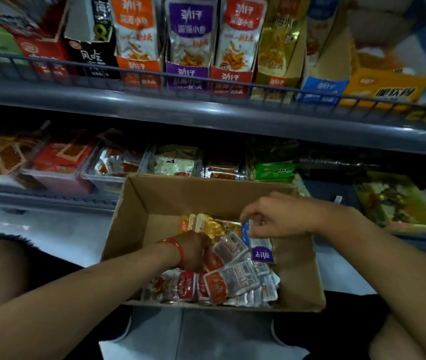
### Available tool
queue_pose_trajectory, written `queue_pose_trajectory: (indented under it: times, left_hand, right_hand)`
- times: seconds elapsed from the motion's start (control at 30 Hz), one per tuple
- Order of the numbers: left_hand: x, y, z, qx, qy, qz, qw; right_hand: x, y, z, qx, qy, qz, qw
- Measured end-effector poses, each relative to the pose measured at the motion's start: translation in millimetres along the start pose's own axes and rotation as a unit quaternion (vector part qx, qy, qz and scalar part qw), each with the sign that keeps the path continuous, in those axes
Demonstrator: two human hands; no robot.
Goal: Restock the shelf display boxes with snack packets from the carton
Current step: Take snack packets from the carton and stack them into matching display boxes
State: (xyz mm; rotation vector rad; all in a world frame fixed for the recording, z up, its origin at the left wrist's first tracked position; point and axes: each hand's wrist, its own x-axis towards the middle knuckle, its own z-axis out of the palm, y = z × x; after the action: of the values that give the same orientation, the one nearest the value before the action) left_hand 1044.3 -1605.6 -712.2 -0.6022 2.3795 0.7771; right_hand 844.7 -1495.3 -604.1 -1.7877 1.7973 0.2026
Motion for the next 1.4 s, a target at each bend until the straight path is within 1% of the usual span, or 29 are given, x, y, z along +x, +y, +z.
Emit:
queue_pose_trajectory:
  times: [0.07, 0.1, 0.17, 0.3, 0.4, 0.47, 0.53, 0.6, 0.67, 0.73, 0.83, 0.9, 0.97, 1.1, 1.2, 1.27, 1.3, 1.4]
  left_hand:
    - [3.8, -14.8, 11.6, 0.101, -0.047, 0.003, 0.994]
    - [4.8, -21.9, 16.0, 0.130, -0.055, 0.011, 0.990]
    - [4.3, -33.8, 22.6, 0.145, -0.051, 0.030, 0.988]
    - [5.5, -46.3, 27.5, 0.130, -0.018, 0.074, 0.989]
    - [10.8, -49.5, 22.1, 0.070, 0.002, 0.087, 0.994]
    - [11.3, -47.3, 6.4, -0.006, 0.018, 0.077, 0.997]
    - [5.7, -37.5, -20.7, -0.106, 0.021, 0.077, 0.991]
    - [-7.6, -20.8, -50.5, -0.218, 0.054, 0.073, 0.972]
    - [-21.5, -4.4, -72.8, -0.313, 0.128, 0.084, 0.937]
    - [-33.4, 11.7, -86.6, -0.379, 0.182, 0.116, 0.900]
    - [-48.0, 29.8, -97.9, -0.446, 0.224, 0.137, 0.855]
    - [-56.5, 34.9, -104.1, -0.463, 0.262, 0.144, 0.834]
    - [-65.5, 38.1, -109.7, -0.467, 0.289, 0.157, 0.821]
    - [-78.4, 42.0, -118.2, -0.474, 0.310, 0.182, 0.804]
    - [-86.9, 46.7, -124.3, -0.484, 0.325, 0.194, 0.789]
    - [-92.8, 49.9, -130.5, -0.486, 0.337, 0.199, 0.781]
    - [-94.7, 50.4, -134.0, -0.495, 0.348, 0.194, 0.772]
    - [-99.8, 42.5, -145.3, -0.539, 0.403, 0.155, 0.723]
  right_hand:
    - [-1.5, 1.1, 2.3, 0.013, 0.001, 0.000, 1.000]
    - [-2.0, 2.0, 3.7, 0.018, 0.003, -0.001, 1.000]
    - [-2.5, 3.3, 5.8, 0.029, 0.005, -0.004, 1.000]
    - [-5.2, 4.5, 3.7, 0.038, 0.009, -0.010, 0.999]
    - [-6.3, 7.6, 2.6, 0.054, 0.015, -0.009, 0.998]
    - [-5.7, 10.1, 2.8, 0.060, 0.022, -0.009, 0.998]
    - [-6.0, 10.5, 1.3, 0.071, 0.029, -0.011, 0.997]
    - [-5.9, 7.9, -1.4, 0.094, 0.043, -0.016, 0.995]
    - [-4.5, 3.1, -5.2, 0.115, 0.078, -0.025, 0.990]
    - [-2.8, -3.3, -9.2, 0.140, 0.127, -0.038, 0.981]
    - [-2.5, -10.8, -17.0, 0.198, 0.205, -0.054, 0.957]
    - [-6.8, -15.1, -24.5, 0.227, 0.236, -0.051, 0.943]
    - [-13.2, -18.6, -31.8, 0.260, 0.250, -0.047, 0.932]
    - [-29.6, -25.6, -40.9, 0.354, 0.253, -0.039, 0.899]
    - [-37.1, -32.6, -47.1, 0.384, 0.277, -0.032, 0.880]
    - [-40.1, -34.4, -53.3, 0.388, 0.315, -0.012, 0.866]
    - [-42.5, -34.4, -58.0, 0.386, 0.341, -0.006, 0.857]
    - [-54.8, -34.8, -82.9, 0.357, 0.433, -0.004, 0.827]
